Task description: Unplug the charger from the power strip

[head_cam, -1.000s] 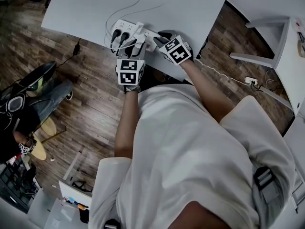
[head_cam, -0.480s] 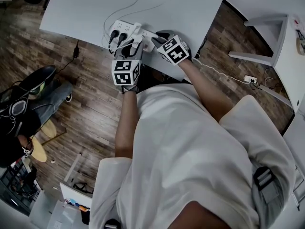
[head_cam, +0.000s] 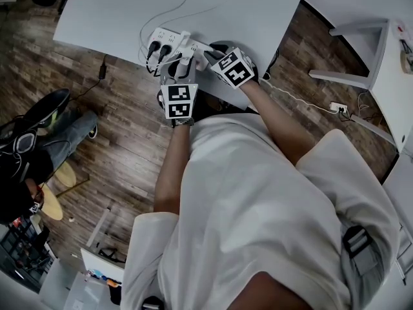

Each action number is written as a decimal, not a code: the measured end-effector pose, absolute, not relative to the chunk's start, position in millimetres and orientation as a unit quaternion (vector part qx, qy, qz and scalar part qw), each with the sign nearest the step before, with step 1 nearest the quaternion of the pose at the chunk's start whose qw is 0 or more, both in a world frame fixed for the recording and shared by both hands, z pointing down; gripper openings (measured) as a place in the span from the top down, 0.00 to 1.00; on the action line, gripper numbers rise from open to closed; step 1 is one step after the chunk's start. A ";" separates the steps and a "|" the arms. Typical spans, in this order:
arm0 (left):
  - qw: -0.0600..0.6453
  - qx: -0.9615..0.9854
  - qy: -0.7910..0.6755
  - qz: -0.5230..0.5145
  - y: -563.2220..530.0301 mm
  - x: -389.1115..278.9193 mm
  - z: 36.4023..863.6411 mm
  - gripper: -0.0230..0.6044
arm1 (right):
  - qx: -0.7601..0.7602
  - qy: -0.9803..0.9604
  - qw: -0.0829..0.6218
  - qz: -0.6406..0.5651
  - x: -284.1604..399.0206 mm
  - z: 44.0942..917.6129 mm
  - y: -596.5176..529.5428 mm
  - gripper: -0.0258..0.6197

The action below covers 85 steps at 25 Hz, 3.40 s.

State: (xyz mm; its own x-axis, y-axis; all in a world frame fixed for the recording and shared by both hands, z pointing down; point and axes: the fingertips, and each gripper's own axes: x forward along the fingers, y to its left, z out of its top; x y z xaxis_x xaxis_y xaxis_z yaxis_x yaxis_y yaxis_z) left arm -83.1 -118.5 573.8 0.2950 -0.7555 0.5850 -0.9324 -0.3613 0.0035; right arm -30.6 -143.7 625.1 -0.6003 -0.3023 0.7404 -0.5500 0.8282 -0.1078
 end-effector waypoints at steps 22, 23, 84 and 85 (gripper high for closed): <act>0.164 0.789 -0.533 0.259 -121.5 -81.1 570.9 0.74 | 0.244 -0.879 0.376 0.164 -31.9 624.4 -146.3 0.80; 0.168 0.789 -0.533 0.256 -121.6 -81.4 571.1 0.74 | 0.244 -0.879 0.375 0.164 -31.9 624.4 -146.4 0.80; 0.149 0.792 -0.546 0.229 -134.3 -91.6 540.3 0.74 | 0.255 -0.879 0.369 0.165 -30.7 626.1 -145.0 0.79; 0.150 0.793 -0.545 0.225 -135.6 -91.8 537.6 0.74 | 0.257 -0.878 0.369 0.166 -30.1 626.8 -144.5 0.79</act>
